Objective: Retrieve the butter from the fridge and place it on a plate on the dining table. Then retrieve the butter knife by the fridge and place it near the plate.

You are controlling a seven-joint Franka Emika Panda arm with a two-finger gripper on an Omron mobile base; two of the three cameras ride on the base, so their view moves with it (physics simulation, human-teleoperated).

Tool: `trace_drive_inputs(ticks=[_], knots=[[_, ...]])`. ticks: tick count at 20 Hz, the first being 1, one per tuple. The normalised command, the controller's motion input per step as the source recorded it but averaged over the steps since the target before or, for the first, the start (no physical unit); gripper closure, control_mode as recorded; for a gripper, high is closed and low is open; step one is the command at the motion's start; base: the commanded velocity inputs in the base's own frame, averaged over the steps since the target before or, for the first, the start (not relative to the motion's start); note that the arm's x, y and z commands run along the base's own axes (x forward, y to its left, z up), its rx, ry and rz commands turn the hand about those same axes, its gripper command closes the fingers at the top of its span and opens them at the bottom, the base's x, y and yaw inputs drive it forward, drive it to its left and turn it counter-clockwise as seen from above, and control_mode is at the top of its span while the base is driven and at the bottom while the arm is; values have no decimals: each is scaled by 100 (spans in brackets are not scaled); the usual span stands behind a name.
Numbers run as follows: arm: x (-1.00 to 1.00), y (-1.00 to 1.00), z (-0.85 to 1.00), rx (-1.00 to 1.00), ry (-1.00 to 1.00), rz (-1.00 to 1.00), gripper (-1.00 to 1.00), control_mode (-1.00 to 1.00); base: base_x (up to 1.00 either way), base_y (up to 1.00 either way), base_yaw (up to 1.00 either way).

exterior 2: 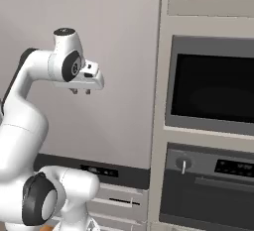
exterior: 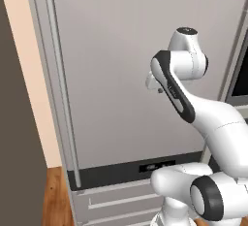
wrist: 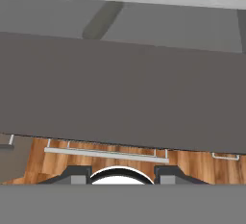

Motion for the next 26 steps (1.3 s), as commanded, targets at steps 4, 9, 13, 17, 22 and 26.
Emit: trace_drive_inputs(ticks=[4,9,13,17,22,26], knots=[[0,0,0,0,0,0,-100,100,-38,12,-5],[0,0,0,0,0,0,-100,100,-69,18,-12],[0,0,0,0,0,0,-100,100,-52,37,-17],[0,0,0,0,0,0,-100,100,-34,51,-18],[0,0,0,0,0,0,-100,100,-11,63,-15],[0,0,0,0,0,0,-100,100,-10,64,-15]])
